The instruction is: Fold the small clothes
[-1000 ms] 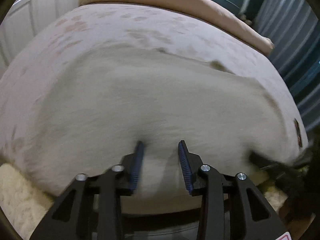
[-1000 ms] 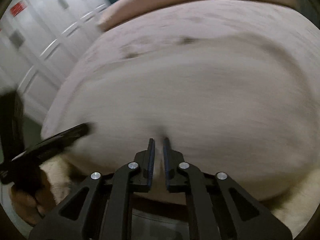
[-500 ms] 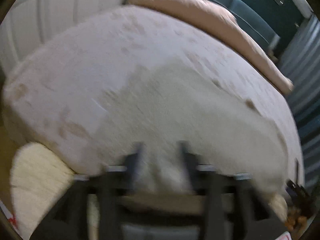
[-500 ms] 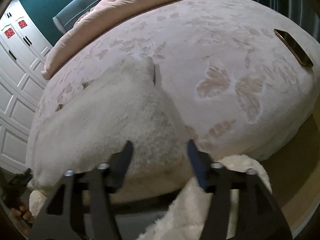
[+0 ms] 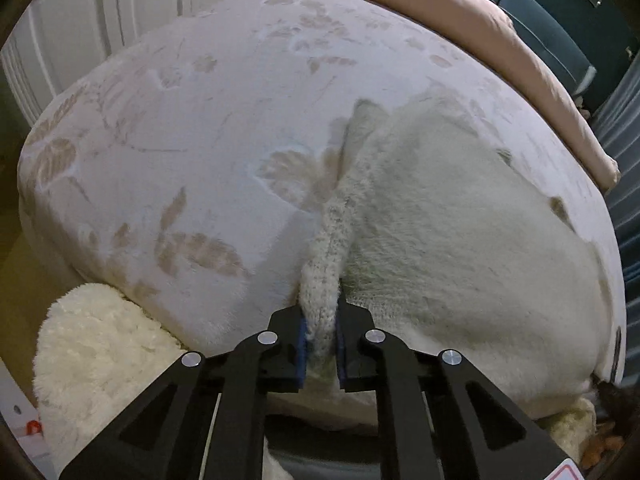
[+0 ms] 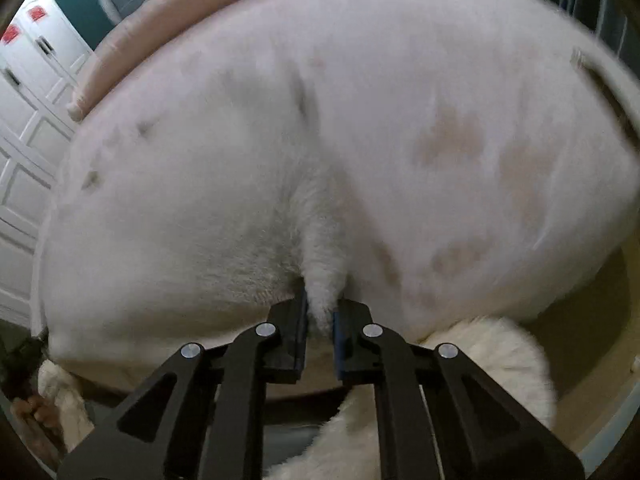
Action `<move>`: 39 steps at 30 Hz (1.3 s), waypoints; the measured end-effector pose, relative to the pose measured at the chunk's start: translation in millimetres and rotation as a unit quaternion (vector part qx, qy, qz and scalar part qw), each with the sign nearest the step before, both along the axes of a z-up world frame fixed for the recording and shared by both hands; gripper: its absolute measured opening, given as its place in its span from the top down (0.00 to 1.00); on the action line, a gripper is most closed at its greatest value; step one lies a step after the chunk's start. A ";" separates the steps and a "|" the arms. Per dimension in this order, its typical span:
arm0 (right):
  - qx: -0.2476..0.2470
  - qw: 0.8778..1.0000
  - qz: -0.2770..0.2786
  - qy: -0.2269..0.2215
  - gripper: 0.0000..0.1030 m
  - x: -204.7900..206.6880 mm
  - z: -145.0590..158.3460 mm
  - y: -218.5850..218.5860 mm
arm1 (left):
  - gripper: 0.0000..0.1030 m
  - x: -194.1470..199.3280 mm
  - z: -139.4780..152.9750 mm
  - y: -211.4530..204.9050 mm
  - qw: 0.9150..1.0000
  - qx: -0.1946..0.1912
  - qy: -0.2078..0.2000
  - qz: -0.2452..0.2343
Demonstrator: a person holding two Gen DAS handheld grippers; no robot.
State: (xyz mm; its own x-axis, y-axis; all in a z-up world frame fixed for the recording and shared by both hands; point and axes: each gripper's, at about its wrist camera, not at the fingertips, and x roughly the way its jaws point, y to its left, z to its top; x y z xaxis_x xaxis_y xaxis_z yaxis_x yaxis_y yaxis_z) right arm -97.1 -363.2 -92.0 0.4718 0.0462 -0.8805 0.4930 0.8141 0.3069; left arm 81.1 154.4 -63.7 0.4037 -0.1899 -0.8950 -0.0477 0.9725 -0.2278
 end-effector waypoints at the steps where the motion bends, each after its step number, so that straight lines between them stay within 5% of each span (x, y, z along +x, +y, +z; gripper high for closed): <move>1: -0.003 1.000 0.001 -0.005 0.89 -0.8 6.7 -0.1 | 0.89 1.3 0.5 0.8 1.000 -0.003 0.003 0.004; 6: -0.049 0.998 -0.009 -0.027 0.78 -2.2 45.2 2.5 | 0.87 0.0 31.5 6.2 0.997 -0.068 -0.018 0.011; 8: -0.067 0.996 -0.016 -0.057 0.62 1.7 62.2 -3.3 | 0.84 7.6 48.1 4.9 0.995 -0.093 -0.043 0.015; 9: -0.070 0.995 -0.015 -0.070 0.52 6.7 67.7 -5.7 | 0.75 16.6 55.3 0.7 0.994 -0.096 -0.053 0.010; 13: -0.079 0.991 0.007 -0.110 0.40 52.2 84.9 -11.3 | 0.47 60.5 66.6 -21.2 0.992 -0.093 -0.082 -0.002; 16: -0.065 0.992 0.016 -0.103 0.36 99.8 72.1 -14.4 | 0.34 96.9 54.8 -45.7 0.993 -0.097 -0.066 -0.012; 20: -0.055 0.997 0.012 -0.061 0.39 147.4 36.7 -15.0 | 0.37 132.9 16.6 -62.2 0.994 -0.107 -0.014 -0.007; 21: -0.051 0.997 0.015 -0.055 0.63 154.6 30.9 -13.7 | 0.54 136.6 12.1 -64.7 0.995 -0.102 -0.017 -0.010; 22: -0.047 0.998 0.020 -0.046 0.92 158.8 26.3 -12.7 | 0.95 138.4 10.1 -67.9 0.995 -0.095 -0.020 -0.032; 27: -0.016 0.986 -0.019 -0.162 0.94 115.5 71.3 -26.9 | 0.95 129.3 32.2 -51.1 0.995 -0.061 -0.063 -0.039; 29: -0.021 0.989 -0.041 -0.140 0.95 110.5 54.3 -46.5 | 0.95 135.1 20.0 -38.1 0.997 -0.054 -0.047 -0.025; 32: -0.015 0.998 -0.038 -0.045 0.94 124.7 -6.6 -61.2 | 0.94 142.3 -11.7 -32.5 0.999 -0.043 -0.016 -0.012; 39: -0.099 0.989 -0.041 -0.104 0.83 114.5 63.4 -25.4 | 0.86 128.7 24.6 -48.8 0.998 -0.039 -0.045 -0.014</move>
